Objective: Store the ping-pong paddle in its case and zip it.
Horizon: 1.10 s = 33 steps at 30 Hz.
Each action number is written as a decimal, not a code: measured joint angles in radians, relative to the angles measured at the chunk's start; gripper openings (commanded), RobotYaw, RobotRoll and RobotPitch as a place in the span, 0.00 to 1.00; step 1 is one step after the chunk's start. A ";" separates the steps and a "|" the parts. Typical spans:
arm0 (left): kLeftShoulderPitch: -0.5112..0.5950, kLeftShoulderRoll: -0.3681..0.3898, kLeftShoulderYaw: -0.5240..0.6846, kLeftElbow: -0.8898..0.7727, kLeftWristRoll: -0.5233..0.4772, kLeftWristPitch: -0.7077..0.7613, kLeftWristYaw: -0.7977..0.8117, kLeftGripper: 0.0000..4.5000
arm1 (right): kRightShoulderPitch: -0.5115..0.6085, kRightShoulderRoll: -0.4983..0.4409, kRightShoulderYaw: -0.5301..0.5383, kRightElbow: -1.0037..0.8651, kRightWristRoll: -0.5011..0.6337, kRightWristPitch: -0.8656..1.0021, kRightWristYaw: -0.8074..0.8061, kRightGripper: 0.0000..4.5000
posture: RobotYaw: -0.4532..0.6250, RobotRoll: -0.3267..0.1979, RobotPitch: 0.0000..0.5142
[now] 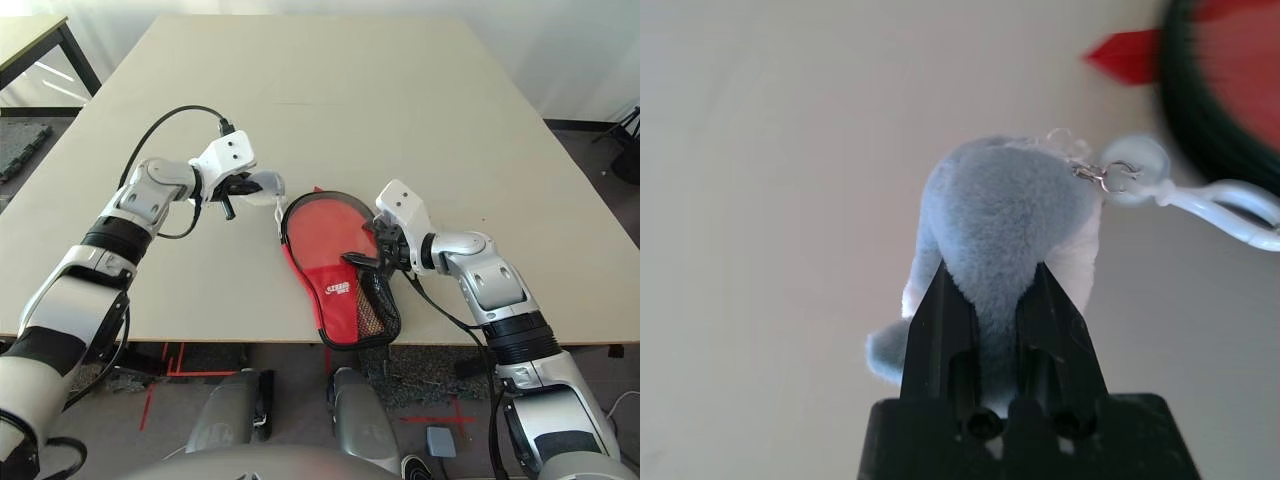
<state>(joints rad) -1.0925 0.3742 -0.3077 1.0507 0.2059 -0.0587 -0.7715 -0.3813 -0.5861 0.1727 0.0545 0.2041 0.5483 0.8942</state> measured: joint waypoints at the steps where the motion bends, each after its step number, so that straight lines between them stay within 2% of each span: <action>1: -0.018 -0.010 0.000 0.030 0.007 -0.019 0.017 0.03 | 0.002 0.000 0.000 -0.003 -0.001 0.000 -0.001 1.00 | 0.52 0.62 0.23; 11: -0.098 -0.127 0.005 0.188 0.048 -0.141 0.112 0.03 | 0.018 0.000 -0.002 -0.035 -0.007 0.009 -0.020 1.00 | 0.50 0.62 0.26; 19: -0.135 -0.194 0.017 0.225 0.072 -0.213 0.255 0.03 | 0.039 0.000 -0.013 -0.074 -0.008 0.026 -0.034 1.00 | 0.48 0.62 0.28; 33: -0.158 -0.283 0.029 0.261 0.089 -0.281 0.338 0.03 | 0.075 0.006 -0.030 -0.134 -0.008 0.046 -0.055 1.00 | 0.44 0.62 0.32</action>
<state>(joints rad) -1.2502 0.0908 -0.2791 1.3113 0.2948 -0.3402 -0.4337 -0.3063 -0.5803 0.1430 -0.0795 0.1966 0.5946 0.8396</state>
